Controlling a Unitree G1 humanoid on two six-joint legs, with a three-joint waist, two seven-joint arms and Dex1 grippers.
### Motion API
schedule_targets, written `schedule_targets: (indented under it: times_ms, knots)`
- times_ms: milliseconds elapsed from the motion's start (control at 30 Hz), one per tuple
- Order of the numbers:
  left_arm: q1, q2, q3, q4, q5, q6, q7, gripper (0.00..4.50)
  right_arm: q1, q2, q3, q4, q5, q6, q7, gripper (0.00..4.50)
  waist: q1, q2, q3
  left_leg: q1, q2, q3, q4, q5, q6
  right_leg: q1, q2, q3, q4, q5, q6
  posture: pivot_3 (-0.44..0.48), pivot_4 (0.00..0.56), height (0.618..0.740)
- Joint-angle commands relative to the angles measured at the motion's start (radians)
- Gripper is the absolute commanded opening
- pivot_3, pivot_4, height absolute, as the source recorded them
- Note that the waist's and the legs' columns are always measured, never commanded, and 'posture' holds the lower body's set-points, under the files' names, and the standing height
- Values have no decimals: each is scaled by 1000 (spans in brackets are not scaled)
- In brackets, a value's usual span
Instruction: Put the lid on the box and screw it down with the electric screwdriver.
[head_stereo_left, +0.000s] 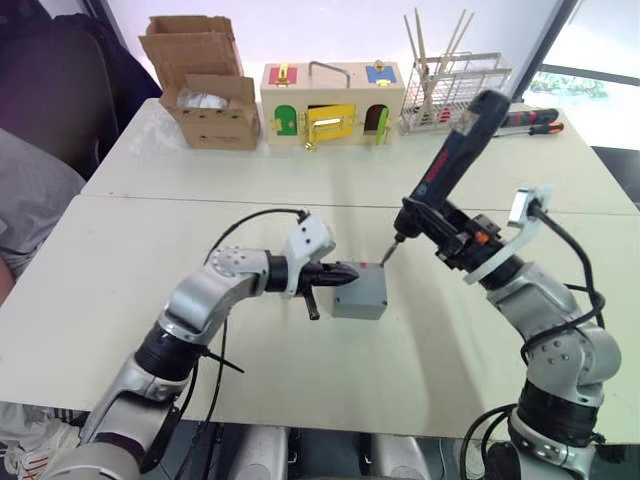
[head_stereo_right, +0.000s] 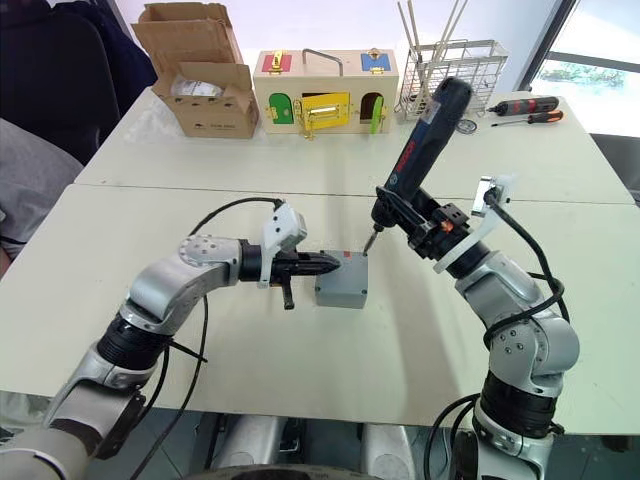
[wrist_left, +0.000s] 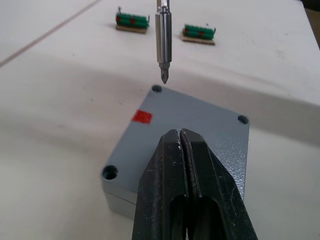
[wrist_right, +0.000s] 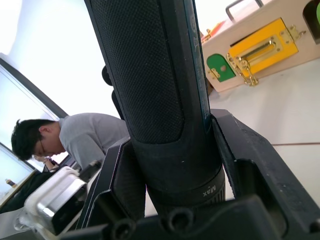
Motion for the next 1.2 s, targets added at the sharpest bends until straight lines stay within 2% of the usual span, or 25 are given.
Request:
schedule_targets:
  times_ms: [33, 400, 1000, 1200]
  knots:
    - [-18, 11, -8, 2, 31, -32, -17, 0, -3, -18, 13, -51, 32, -66, -4, 1744, 0, 0, 0, 0, 0, 0, 0, 0, 0, 0, 0, 0, 0, 0, 0, 0, 150, 731]
    - [-5, 32, -3, -43, 32, -9, -47, 0, 35, -46, 97, 9, -16, -177, -11, 1744, 3, 0, 0, 0, 0, 0, 0, 0, 0, 0, 0, 0, -4, 0, 0, 0, 150, 731]
    - [-5, 24, -8, -70, 36, 13, -37, 0, 79, -111, 120, 59, 8, -220, -1, 1744, 5, -1, 0, 0, 0, 0, 0, 0, 0, 1, 0, 0, -4, 0, 0, 0, 150, 731]
    - [2, 19, -24, -61, 46, 9, -40, 0, 101, -163, 260, 4, -73, -259, 45, 1744, 2, -1, -1, 1, 1, 0, 0, 0, 0, 1, 1, 0, -4, 0, 0, 0, 150, 731]
